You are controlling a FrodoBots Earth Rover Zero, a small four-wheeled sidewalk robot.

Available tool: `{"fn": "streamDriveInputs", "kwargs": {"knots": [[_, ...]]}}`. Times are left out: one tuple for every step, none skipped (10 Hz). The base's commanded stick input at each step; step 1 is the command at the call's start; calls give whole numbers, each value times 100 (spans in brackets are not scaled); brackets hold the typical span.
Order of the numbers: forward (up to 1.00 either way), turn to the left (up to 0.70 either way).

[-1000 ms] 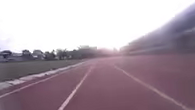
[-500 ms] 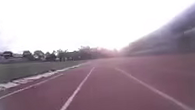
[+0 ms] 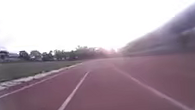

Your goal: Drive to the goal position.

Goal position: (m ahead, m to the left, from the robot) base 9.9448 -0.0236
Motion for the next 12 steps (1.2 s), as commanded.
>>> {"fn": "streamDriveInputs", "kwargs": {"knots": [[70,0],[70,0],[70,0],[70,0],[70,0],[70,-1],[70,-2],[70,-30],[70,-31],[70,-30],[70,-22],[70,0]]}}
